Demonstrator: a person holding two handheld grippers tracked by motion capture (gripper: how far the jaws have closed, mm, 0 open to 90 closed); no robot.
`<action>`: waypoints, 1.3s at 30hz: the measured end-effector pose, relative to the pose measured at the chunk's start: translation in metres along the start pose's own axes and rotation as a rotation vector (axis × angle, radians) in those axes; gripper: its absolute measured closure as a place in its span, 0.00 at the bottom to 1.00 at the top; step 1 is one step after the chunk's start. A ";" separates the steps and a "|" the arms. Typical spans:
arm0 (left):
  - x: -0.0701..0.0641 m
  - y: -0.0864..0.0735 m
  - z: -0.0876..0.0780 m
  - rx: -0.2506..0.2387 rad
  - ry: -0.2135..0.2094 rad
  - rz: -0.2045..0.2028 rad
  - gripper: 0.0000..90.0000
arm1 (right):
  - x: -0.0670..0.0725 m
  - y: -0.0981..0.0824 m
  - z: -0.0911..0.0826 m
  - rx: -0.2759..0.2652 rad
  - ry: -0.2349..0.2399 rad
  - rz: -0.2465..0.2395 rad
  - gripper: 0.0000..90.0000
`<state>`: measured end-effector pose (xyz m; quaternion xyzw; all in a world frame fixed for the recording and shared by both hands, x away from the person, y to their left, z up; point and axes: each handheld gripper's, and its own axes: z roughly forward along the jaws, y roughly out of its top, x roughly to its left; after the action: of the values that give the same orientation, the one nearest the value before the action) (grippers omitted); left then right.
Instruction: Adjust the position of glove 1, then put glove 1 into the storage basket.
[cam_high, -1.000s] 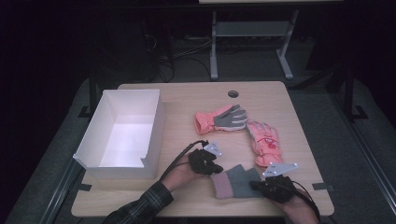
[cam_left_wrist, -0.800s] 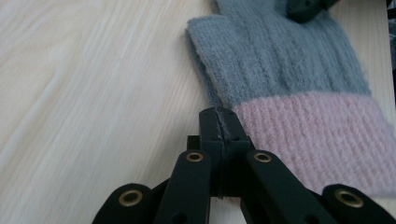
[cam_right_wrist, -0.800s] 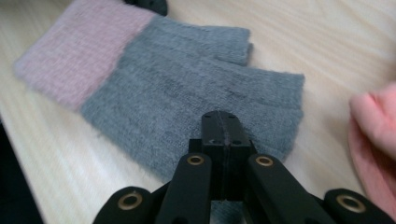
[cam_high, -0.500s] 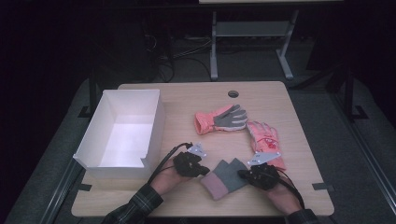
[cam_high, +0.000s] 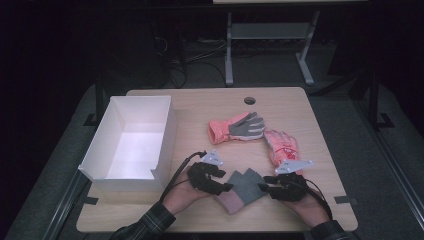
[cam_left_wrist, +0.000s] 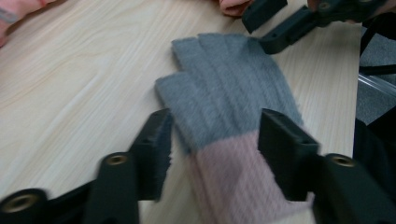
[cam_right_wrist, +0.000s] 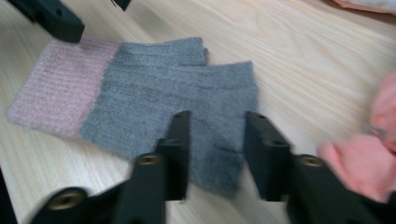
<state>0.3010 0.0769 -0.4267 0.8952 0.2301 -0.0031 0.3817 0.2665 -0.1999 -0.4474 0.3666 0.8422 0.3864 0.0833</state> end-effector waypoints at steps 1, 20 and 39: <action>-0.001 0.002 0.004 0.012 0.003 0.001 0.35 | -0.001 -0.002 -0.003 -0.006 -0.004 0.005 0.59; -0.006 -0.003 0.045 0.078 0.017 -0.026 0.20 | -0.011 -0.041 -0.025 -0.007 -0.027 0.031 0.27; -0.006 -0.001 0.042 0.090 -0.092 -0.004 0.77 | -0.005 -0.048 -0.010 0.018 -0.004 -0.052 0.20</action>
<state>0.3024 0.0466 -0.4561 0.9100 0.2136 -0.0553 0.3511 0.2396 -0.2298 -0.4757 0.3459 0.8547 0.3759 0.0918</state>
